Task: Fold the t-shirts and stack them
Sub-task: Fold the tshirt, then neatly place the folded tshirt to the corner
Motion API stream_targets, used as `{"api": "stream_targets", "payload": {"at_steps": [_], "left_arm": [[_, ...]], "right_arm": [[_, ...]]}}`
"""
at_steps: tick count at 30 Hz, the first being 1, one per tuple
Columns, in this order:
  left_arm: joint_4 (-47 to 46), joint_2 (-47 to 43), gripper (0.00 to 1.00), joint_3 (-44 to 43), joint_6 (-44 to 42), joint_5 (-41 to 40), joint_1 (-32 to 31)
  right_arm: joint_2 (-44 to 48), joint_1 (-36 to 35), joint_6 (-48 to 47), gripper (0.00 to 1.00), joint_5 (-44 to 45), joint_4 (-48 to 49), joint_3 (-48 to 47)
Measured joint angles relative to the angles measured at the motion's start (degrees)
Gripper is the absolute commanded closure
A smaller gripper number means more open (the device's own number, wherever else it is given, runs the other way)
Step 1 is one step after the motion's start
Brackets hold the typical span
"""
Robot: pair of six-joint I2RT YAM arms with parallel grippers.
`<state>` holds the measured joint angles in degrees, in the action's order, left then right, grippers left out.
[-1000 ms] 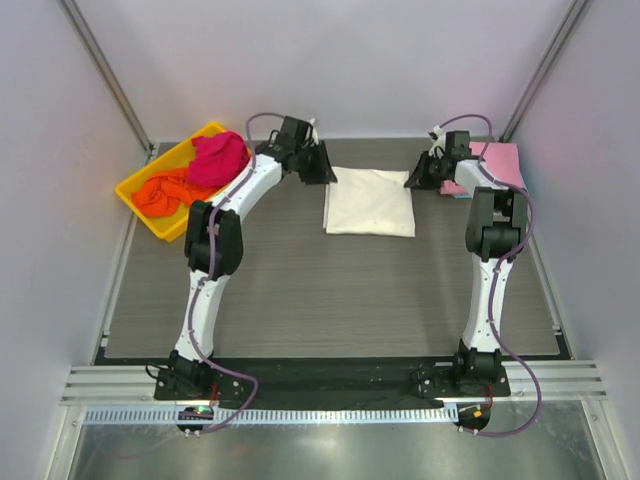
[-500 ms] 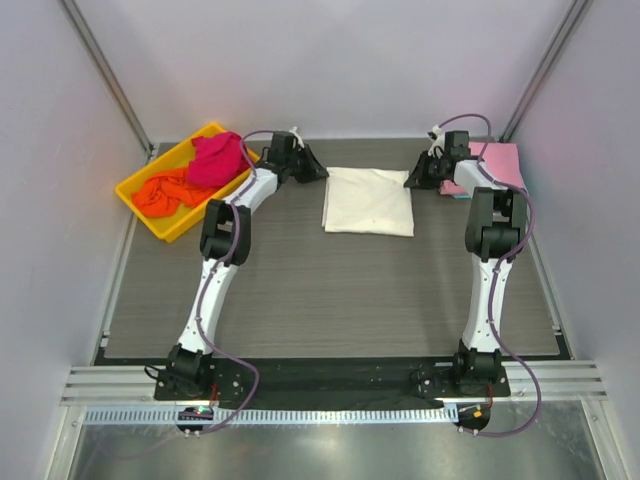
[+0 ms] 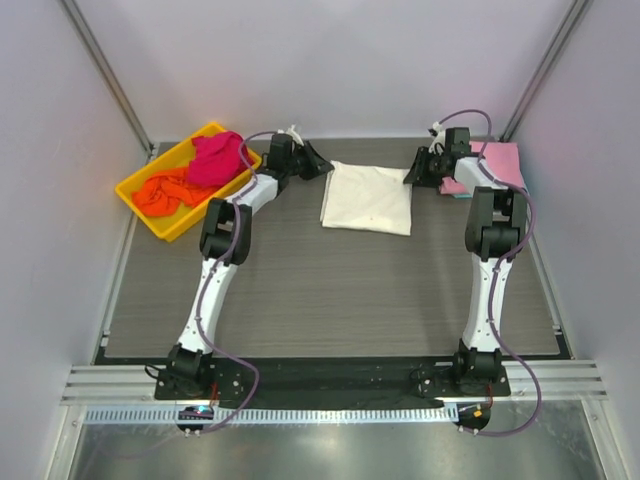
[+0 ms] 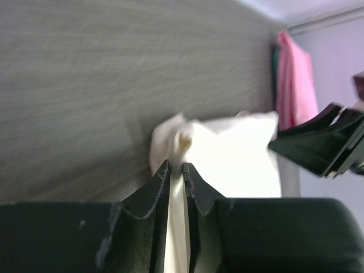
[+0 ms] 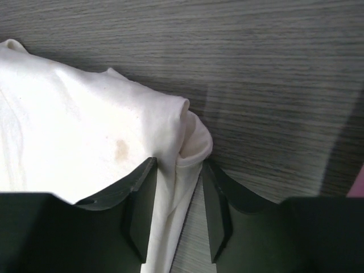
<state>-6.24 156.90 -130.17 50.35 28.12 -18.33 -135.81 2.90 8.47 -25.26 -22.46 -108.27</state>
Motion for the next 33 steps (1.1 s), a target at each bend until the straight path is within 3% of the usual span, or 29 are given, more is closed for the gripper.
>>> {"api": "stream_targets", "payload": {"at_steps": [4,11,19,25,30,33], "left_arm": [[4.2,-5.8,0.79,8.0,-4.1,-0.6,0.0],[17.7,-20.7,0.78,11.2,-11.7,-4.5,0.0],[22.5,-48.5,0.77,34.4,-15.1,-3.9,-2.2],[28.0,-54.8,0.76,46.8,-17.5,-1.6,-7.2],[34.8,-57.6,0.74,51.3,-19.9,-0.2,-9.7],[37.5,-61.1,0.72,52.1,-21.3,-0.3,-9.6]], "right_arm": [[-0.2,0.5,-0.2,0.51,-0.2,-0.2,-0.6],[-1.0,1.0,-0.2,0.48,-1.5,-0.7,-1.9],[-2.4,0.9,-0.5,0.47,-4.6,-1.5,-3.8],[-2.6,0.6,-1.5,0.56,-4.5,-2.1,-4.0],[-3.4,0.6,-2.4,0.64,-4.5,-3.1,-5.3],[-4.0,0.5,-2.6,0.75,-4.8,-3.3,-6.0]]}}
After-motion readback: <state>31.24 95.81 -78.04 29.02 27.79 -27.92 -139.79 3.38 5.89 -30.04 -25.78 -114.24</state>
